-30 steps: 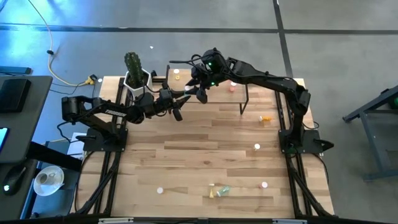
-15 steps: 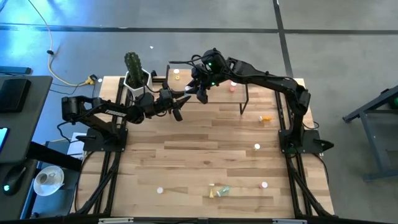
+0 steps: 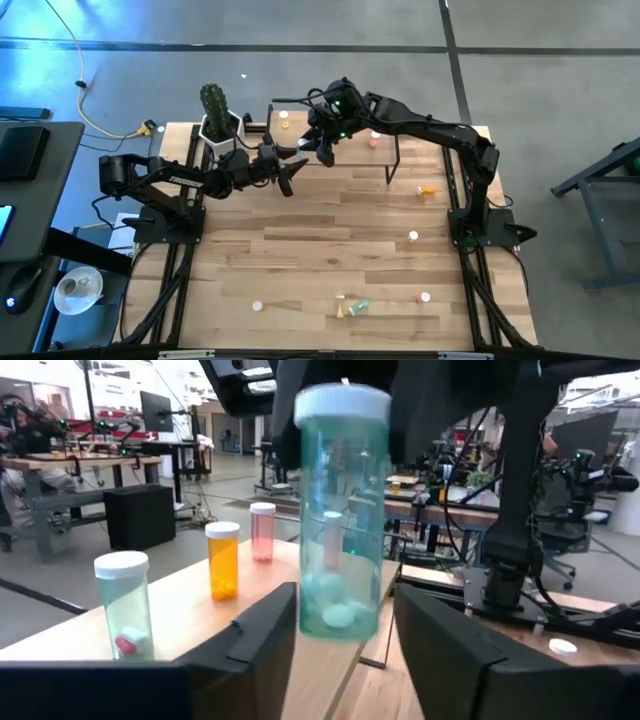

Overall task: Pick and place medicine bottles onto shelf by color
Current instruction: Put the top blue pill bottle on the shelf aligned with the other blue pill bottle

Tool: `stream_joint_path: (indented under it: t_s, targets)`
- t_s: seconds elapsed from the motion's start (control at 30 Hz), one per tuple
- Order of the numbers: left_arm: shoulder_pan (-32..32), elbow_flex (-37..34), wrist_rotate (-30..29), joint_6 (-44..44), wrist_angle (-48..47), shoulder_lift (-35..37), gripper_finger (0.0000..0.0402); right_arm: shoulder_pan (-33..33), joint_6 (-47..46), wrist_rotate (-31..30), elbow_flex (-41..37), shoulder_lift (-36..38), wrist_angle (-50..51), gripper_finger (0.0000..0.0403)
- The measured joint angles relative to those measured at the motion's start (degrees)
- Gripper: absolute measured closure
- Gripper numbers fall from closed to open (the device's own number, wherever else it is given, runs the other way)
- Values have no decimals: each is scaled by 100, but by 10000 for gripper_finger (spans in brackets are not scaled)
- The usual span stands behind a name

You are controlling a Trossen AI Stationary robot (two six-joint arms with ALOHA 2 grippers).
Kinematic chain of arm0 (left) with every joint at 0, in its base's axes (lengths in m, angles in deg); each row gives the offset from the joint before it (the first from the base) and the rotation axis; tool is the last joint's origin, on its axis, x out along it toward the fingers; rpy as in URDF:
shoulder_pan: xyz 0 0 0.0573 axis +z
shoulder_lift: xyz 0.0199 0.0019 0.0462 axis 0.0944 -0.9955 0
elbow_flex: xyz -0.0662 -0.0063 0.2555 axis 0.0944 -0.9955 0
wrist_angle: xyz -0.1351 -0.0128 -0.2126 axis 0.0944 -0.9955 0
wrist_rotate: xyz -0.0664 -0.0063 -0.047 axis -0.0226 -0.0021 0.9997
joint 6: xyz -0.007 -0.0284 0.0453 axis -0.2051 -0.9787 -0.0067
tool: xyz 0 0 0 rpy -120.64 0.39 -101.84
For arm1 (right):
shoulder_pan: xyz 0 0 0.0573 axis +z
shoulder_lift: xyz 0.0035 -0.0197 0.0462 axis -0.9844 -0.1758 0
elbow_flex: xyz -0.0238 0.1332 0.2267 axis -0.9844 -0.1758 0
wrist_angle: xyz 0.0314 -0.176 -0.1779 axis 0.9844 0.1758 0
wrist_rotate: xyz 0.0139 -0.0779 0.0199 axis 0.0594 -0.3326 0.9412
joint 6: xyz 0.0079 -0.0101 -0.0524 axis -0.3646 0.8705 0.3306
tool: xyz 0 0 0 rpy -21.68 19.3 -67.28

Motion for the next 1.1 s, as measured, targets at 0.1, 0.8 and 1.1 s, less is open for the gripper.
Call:
stream_joint_path:
  t_s: [0.1,0.8,1.1]
  targets:
    - [27,0,0,9,-12,21,209,-11,3,-142,143,0,202,293]
    - [39,0,-20,510,-2660,2067,199,-454,733,-450,1510,-140,1781,293]
    - [39,0,-192,639,-3272,2387,199,-431,630,-548,1505,-853,1728,293]
